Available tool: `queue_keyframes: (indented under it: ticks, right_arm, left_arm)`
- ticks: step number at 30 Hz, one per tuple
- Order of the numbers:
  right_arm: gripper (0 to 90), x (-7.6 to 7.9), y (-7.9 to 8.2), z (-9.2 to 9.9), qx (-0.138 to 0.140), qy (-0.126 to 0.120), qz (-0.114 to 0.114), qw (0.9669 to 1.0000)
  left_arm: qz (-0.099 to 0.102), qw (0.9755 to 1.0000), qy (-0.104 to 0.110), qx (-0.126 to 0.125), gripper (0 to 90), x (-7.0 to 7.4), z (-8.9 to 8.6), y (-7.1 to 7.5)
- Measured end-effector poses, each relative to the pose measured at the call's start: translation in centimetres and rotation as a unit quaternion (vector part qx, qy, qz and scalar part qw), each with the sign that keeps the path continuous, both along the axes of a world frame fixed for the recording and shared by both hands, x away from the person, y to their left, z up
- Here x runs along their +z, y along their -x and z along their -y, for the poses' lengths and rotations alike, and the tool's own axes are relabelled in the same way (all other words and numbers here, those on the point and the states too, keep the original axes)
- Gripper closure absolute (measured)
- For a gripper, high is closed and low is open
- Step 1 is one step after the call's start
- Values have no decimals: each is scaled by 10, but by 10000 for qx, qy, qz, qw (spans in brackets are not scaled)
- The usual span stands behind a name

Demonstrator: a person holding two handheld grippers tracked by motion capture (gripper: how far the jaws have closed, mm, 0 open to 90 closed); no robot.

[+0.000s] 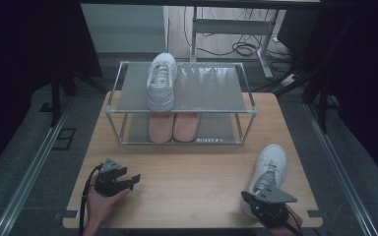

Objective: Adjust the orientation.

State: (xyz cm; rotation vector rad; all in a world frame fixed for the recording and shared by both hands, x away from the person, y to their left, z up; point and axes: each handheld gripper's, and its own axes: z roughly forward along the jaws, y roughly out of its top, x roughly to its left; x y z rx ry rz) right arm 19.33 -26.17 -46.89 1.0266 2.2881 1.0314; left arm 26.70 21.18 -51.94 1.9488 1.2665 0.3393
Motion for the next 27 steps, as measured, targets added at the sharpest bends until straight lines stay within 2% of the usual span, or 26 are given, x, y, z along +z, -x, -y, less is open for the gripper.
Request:
queue_keyframes:
  ticks: [2, 6, 10, 19, 27]
  right_arm:
    - [899, 0, -1, 7, -55, -2, -31, 10000]
    - [899, 0, 2, 28, -129, -246, -150, 9995]
    - [899, -1, 5, 38, -272, -190, -141, 9993]
    - [899, -3, 18, 69, -630, -302, -199, 9974]
    - [899, -4, 24, 84, -823, -259, -188, 9961]
  left_arm:
    - [0, 10000, 9, 4, 365, 0, 0, 0]
    - [-28, 10000, 6, -1, 365, -2, 1, -1]
    - [-36, 10000, -11, -16, 365, -2, 2, -1]
    - [-55, 10000, -17, -20, 365, -3, 3, -1]
    - [-78, 10000, -20, -22, 365, -5, 4, -1]
